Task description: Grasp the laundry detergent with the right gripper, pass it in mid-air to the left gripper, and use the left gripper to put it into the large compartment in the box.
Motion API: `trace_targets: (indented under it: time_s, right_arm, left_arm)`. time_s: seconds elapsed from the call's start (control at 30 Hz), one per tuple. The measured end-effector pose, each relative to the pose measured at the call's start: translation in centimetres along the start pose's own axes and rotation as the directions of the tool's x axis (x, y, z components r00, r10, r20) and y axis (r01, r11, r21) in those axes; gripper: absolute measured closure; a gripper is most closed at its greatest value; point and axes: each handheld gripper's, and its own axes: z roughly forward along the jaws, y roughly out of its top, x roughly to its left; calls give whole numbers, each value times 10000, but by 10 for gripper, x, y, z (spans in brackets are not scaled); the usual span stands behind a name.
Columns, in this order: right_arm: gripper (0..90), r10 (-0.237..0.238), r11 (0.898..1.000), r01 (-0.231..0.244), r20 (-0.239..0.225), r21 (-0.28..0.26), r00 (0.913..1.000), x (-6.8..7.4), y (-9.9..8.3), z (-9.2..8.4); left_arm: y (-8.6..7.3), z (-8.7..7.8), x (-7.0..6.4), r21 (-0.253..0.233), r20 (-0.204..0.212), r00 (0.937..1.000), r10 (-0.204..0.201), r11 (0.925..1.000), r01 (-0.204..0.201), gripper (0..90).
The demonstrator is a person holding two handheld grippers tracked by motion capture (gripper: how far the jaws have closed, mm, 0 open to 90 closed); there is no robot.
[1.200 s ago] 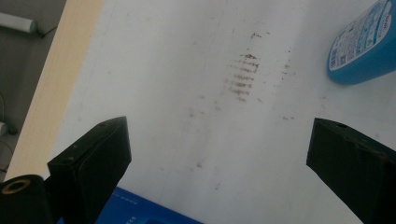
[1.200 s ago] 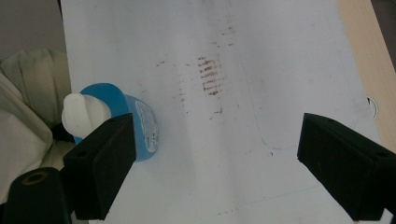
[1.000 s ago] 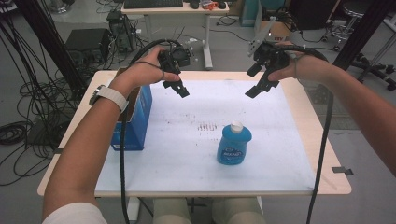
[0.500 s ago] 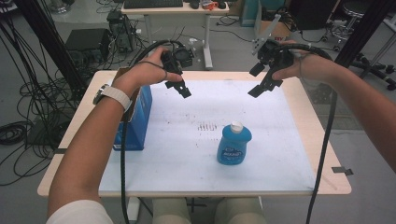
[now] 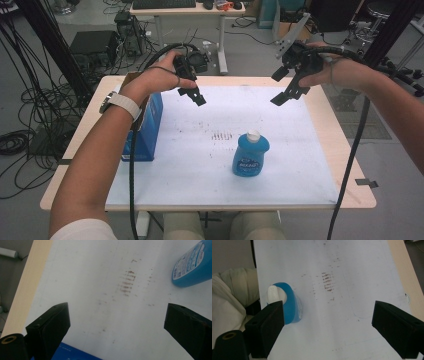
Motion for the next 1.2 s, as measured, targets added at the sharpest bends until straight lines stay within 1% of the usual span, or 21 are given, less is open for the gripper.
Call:
trace_targets:
  time_s: [0.07, 0.13, 0.17, 0.2, 0.33, 0.53, 0.57, 0.73, 0.8, 0.83, 1.0, 1.03, 1.2]
  right_arm:
    - [103, -171, 9998, 171, 32, -78, 9998, 6, 0, -4]
    - [101, -231, 9997, 231, 60, -21, 9997, 10, 0, -5]
    - [101, -231, 9997, 231, 60, -21, 9997, 10, 0, -5]
    - [101, -285, 9996, 285, 57, 11, 9996, 15, 0, -5]
    - [97, -280, 9996, 280, -11, 65, 9996, 22, -2, -5]
    - [93, -234, 9997, 234, 4, 45, 9997, 26, -5, -7]
    - [93, -238, 9997, 238, 34, 31, 9997, 27, -6, -8]
    - [93, -249, 9997, 249, 20, -48, 9997, 30, -9, -13]
    - [93, -166, 9998, 166, -4, -77, 9999, 32, -12, -16]
    - [93, -302, 9995, 301, -10, -116, 9995, 32, -13, -16]
    - [91, -351, 9992, 350, -61, -169, 9994, 38, -17, -16]
    - [89, -385, 9991, 383, -90, -198, 9992, 41, -19, -15]
    - [82, -289, 9992, 283, -195, -299, 9994, 46, -23, -13]
  left_arm:
    - [-1, -1, 0, -14, -20, 10000, 4, 10000, -4, 69]
    - [-1, -2, -1, -29, 28, 10000, -10, 10000, 10, 69]
    - [-1, -2, -1, -29, 28, 10000, -10, 10000, 10, 70]
    - [-1, -2, -1, -47, 35, 10000, 0, 10000, 1, 71]
    - [0, -2, -1, -58, 53, 10000, -4, 10000, 4, 72]
    - [0, -3, -2, -60, 27, 10000, 22, 10000, -22, 72]
    - [-1, -4, -3, -66, 31, 10000, -26, 10000, 26, 72]
    - [-1, -4, -3, -95, 13, 10000, -24, 10000, 24, 72]
    - [-1, -4, -3, -127, 14, 10000, -12, 9999, 12, 72]
    - [-1, -4, -3, -96, 15, 10000, 2, 10000, -2, 72]
    - [-1, -4, -3, -59, 13, 10000, 6, 10000, -6, 72]
    - [-1, -4, -3, -80, 7, 10000, -25, 10000, 25, 72]
    - [-1, -4, -4, -84, 32, 10000, -36, 10000, 36, 72]
